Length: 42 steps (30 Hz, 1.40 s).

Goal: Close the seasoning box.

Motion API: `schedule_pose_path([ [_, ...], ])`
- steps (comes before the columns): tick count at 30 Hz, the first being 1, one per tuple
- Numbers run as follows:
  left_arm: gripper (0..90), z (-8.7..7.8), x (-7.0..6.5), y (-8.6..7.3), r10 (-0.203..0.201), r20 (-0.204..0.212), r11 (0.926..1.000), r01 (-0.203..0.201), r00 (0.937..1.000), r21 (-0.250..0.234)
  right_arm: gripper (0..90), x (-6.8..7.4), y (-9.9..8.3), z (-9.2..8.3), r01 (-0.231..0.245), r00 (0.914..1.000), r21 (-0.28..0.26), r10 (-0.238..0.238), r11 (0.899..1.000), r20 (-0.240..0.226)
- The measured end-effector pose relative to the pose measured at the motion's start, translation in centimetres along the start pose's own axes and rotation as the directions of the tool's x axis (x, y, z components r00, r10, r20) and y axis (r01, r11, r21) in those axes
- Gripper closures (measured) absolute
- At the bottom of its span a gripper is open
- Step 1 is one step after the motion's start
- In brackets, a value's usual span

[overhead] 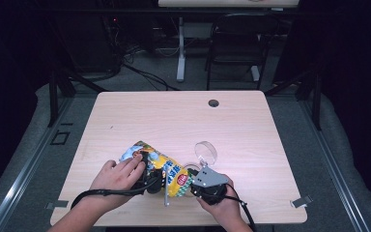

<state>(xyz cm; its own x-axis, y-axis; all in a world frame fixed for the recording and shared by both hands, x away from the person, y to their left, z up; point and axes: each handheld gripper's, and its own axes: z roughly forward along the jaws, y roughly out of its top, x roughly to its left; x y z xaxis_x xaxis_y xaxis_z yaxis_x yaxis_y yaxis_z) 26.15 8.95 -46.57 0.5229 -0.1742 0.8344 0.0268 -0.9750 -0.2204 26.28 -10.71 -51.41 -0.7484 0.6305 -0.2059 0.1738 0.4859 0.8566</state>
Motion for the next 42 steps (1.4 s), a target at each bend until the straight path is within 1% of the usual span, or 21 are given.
schedule_pose_path([
  [1, 61.0, -0.04, -0.01, 0.03, 0.005, -0.008, 1.0000, -0.005, 1.0000, 0.002, 71.0, 0.00, 0.00, -0.01, -0.001, 1.0000, -0.001, 0.001, 1.000, 0.001],
  [4, 61.0, -0.17, 0.13, 0.10, 0.017, -0.016, 0.9998, -0.017, 0.9997, 0.007, 71.0, -0.04, 0.00, -0.05, -0.004, 1.0000, -0.003, 0.004, 1.000, 0.000],
  [5, 61.0, -0.19, 0.14, 0.11, 0.014, -0.017, 0.9999, -0.014, 0.9998, 0.006, 71.0, -0.05, 0.01, -0.06, -0.005, 1.0000, -0.004, 0.005, 1.000, 0.000],
  [6, 61.0, -0.26, 0.15, 0.16, 0.023, -0.026, 0.9997, -0.023, 0.9994, 0.010, 71.0, -0.05, 0.01, -0.06, -0.006, 1.0000, -0.006, 0.006, 1.000, 0.001],
  [8, 61.0, -0.32, 0.18, 0.20, 0.027, -0.021, 0.9995, -0.026, 0.9994, 0.015, 71.1, -0.06, 0.02, -0.06, -0.008, 1.0000, -0.005, 0.008, 1.000, 0.000],
  [12, 61.0, -0.45, 0.22, 0.33, 0.047, -0.040, 0.9987, -0.046, 0.9981, 0.021, 71.1, -0.04, -0.02, 0.00, -0.010, 0.9999, -0.004, 0.010, 1.000, -0.001],
  [15, 61.0, -0.55, 0.30, 0.36, 0.052, -0.043, 0.9984, -0.051, 0.9977, 0.024, 71.1, -0.08, -0.02, -0.03, -0.014, 0.9999, -0.004, 0.014, 1.000, 0.001],
  [20, 61.1, -0.73, 0.45, 0.51, 0.070, -0.052, 0.9973, -0.069, 0.9962, 0.025, 71.2, -0.13, -0.04, -0.10, -0.016, 0.9999, -0.004, 0.016, 1.000, 0.005],
  [24, 61.2, -0.80, 0.53, 0.66, 0.085, -0.055, 0.9960, -0.084, 0.9949, 0.032, 71.4, -0.26, -0.14, -0.12, -0.027, 0.9996, 0.000, 0.027, 1.000, 0.005],
  [26, 61.3, -0.74, 0.49, 0.72, 0.083, -0.056, 0.9963, -0.082, 0.9950, 0.028, 71.4, -0.30, -0.20, -0.09, -0.035, 0.9994, 0.001, 0.035, 0.999, 0.001],
  [29, 61.4, -0.72, 0.59, 0.78, 0.094, -0.058, 0.9952, -0.092, 0.9939, 0.032, 71.6, -0.34, -0.22, -0.08, -0.039, 0.9992, 0.004, 0.039, 0.999, 0.000],
  [30, 61.4, -0.71, 0.62, 0.79, 0.101, -0.064, 0.9943, -0.098, 0.9928, 0.041, 72.1, -0.34, -0.23, -0.07, -0.041, 0.9992, 0.003, 0.041, 0.999, 0.000],
  [31, 62.4, -0.69, 0.67, 0.80, 0.108, -0.072, 0.9933, -0.104, 0.9916, 0.051, 79.0, -0.35, -0.22, -0.08, -0.042, 0.9991, 0.005, 0.043, 0.999, -0.002],
  [32, 63.3, -0.61, 0.67, 0.72, 0.104, -0.082, 0.9932, -0.099, 0.9912, 0.060, 87.5, -0.41, -0.33, -0.14, -0.048, 0.9988, 0.017, 0.048, 0.999, 0.006],
  [33, 63.3, -0.62, 0.77, 0.57, 0.104, -0.084, 0.9938, -0.100, 0.9911, 0.050, 87.5, -0.41, -0.33, -0.14, -0.048, 0.9988, 0.017, 0.048, 0.999, 0.006],
  [34, 63.6, -0.77, 0.93, 0.41, 0.085, -0.055, 0.9960, -0.083, 0.9949, 0.033, 87.2, -0.77, -0.48, -0.15, -0.093, 0.9956, 0.003, 0.093, 0.996, -0.012],
  [36, 63.7, -0.79, 0.86, 0.39, 0.082, -0.059, 0.9963, -0.081, 0.9949, 0.030, 87.0, -0.92, -0.52, -0.14, -0.100, 0.9948, 0.006, 0.100, 0.995, -0.016],
  [38, 63.9, -0.77, 0.77, 0.48, 0.089, -0.063, 0.9956, -0.087, 0.9940, 0.032, 86.8, -0.98, -0.55, -0.09, -0.096, 0.9953, 0.007, 0.096, 0.995, -0.010],
  [39, 64.0, -0.76, 0.77, 0.48, 0.087, -0.058, 0.9959, -0.086, 0.9945, 0.030, 85.0, -0.91, -0.55, -0.05, -0.089, 0.9960, 0.013, 0.089, 0.996, -0.008],
  [41, 64.3, -0.70, 0.67, 0.57, 0.078, -0.044, 0.9968, -0.077, 0.9960, 0.020, 76.4, -0.79, -0.51, 0.00, -0.081, 0.9967, -0.001, 0.080, 0.997, -0.013],
  [42, 64.4, -0.71, 0.71, 0.64, 0.085, -0.046, 0.9963, -0.084, 0.9953, 0.019, 74.4, -0.71, -0.45, -0.01, -0.071, 0.9974, 0.004, 0.071, 0.997, -0.009],
])
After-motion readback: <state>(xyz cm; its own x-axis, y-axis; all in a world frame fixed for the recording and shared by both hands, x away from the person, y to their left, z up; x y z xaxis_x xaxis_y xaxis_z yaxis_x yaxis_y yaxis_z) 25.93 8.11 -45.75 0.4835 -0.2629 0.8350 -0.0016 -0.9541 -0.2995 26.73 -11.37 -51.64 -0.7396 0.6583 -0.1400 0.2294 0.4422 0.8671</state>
